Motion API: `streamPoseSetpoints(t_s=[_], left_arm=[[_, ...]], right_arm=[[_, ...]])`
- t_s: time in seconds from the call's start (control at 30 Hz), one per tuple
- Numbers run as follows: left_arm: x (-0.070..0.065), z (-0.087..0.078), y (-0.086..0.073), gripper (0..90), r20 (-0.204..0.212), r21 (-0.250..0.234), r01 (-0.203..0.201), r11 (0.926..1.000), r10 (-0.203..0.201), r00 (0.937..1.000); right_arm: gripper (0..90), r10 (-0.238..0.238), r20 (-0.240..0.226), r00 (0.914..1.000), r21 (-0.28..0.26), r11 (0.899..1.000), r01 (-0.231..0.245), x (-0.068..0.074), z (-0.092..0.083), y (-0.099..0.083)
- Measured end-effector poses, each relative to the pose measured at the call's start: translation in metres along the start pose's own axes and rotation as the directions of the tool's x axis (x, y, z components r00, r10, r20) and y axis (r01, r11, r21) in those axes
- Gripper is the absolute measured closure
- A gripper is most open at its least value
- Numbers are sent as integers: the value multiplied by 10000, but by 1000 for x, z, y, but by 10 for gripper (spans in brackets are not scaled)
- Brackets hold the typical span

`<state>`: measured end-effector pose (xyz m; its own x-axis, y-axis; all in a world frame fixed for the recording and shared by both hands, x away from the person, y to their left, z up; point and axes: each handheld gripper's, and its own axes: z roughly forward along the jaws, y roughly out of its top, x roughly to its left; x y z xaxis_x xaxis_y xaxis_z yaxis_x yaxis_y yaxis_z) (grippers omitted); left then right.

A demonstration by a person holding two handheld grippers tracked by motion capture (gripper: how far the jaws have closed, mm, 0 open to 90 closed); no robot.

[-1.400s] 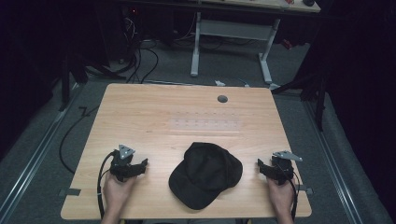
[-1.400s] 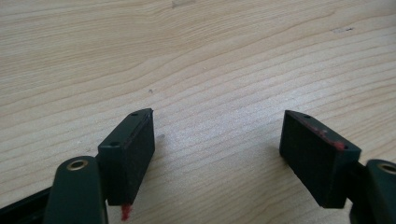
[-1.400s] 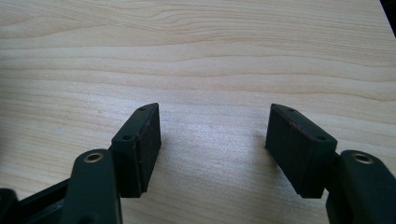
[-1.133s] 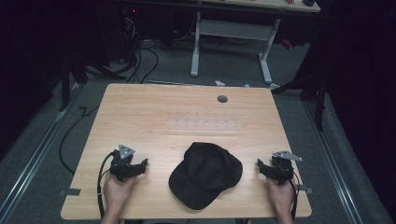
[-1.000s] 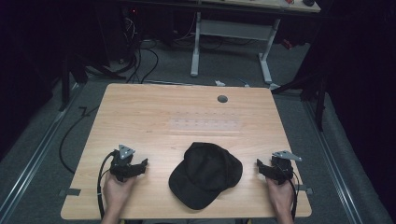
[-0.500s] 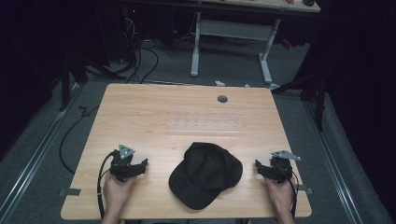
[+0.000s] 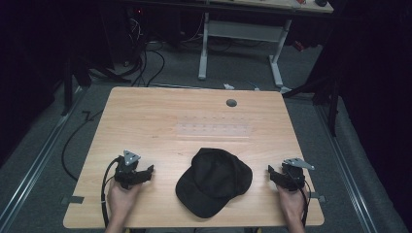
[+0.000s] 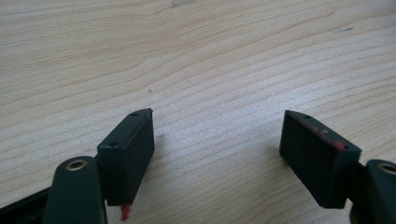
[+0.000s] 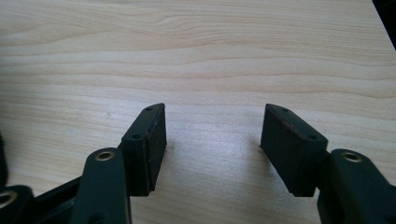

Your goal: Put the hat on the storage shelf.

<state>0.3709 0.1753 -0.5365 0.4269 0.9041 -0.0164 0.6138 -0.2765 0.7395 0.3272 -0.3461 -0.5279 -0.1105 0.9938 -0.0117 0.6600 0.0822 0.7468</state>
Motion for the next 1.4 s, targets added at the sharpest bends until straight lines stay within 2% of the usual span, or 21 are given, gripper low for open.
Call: streamPoseSetpoints(t_s=[0.27, 0.53, 0.73, 1.03, 1.1, 1.4], left_arm=[[0, 0, 0, 266, 24, -5, 18, 10000, -18, 10000], [0, 0, 0, 269, 10, -2, 9, 10000, -9, 10000], [0, 0, 0, 269, 11, -2, 11, 10000, -11, 10000], [0, 0, 0, 268, 10, 0, 9, 10000, -9, 10000], [0, 0, 0, 268, 11, -2, 10, 10000, -10, 10000], [0, 0, 0, 268, 6, 7, 10, 10000, -10, 10000]], right_arm=[[437, 391, -394, 9985, -564, 9976, -413, 7, -17, -2], [454, 111, -751, 9971, -858, 9962, -175, 19, -33, 1], [468, -194, -1226, 9923, -1119, 9937, 56, 31, -47, 4], [457, -976, -2069, 9735, -1628, 9846, 641, 56, -64, 14], [452, -1212, -2256, 9666, -1727, 9815, 828, 63, -67, 18], [410, -1648, -3025, 9388, -1997, 9740, 1066, 85, -69, 32]])
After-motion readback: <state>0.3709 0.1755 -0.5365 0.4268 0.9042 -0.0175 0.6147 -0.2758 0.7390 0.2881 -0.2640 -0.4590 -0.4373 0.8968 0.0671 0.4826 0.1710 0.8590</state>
